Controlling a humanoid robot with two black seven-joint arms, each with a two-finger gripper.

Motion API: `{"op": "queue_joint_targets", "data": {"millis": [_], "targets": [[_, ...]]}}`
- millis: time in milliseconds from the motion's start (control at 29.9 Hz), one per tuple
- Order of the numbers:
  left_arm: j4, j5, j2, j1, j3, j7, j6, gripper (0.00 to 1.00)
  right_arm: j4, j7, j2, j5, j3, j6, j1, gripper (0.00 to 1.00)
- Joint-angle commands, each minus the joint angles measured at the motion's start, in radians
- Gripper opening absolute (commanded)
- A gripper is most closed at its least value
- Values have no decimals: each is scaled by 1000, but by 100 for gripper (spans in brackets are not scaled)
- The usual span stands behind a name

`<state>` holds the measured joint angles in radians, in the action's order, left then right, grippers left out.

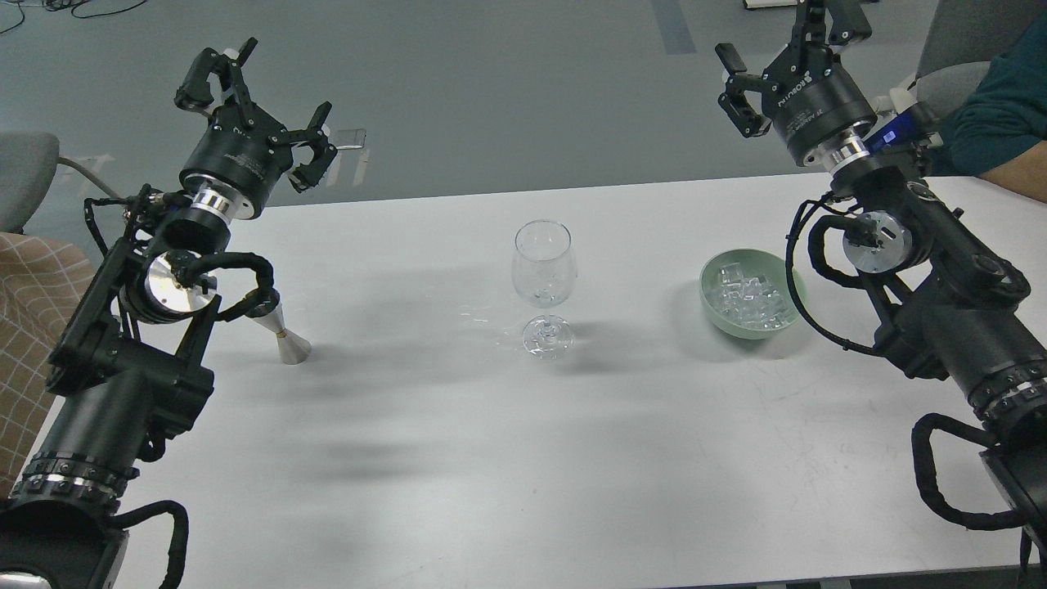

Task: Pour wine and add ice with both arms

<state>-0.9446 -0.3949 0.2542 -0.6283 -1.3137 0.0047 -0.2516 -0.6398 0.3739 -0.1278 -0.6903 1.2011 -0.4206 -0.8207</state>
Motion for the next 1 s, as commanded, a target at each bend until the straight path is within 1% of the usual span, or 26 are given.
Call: {"op": "queue_joint_targets", "data": {"millis": [0, 267, 501, 969], "targets": [[-6, 4, 2, 7, -4, 0, 8, 98, 0, -1, -1, 0, -1, 3, 0, 100], [-6, 7, -3, 10, -12, -8, 9, 99, -1, -1, -4, 0, -29, 8, -1, 100], [-54, 7, 2, 33, -13, 1, 12, 99, -6, -1, -19, 2, -31, 8, 0, 100], [-56, -5, 0, 33, -7, 9, 15, 99, -11, -1, -23, 2, -32, 6, 3, 100]]}}
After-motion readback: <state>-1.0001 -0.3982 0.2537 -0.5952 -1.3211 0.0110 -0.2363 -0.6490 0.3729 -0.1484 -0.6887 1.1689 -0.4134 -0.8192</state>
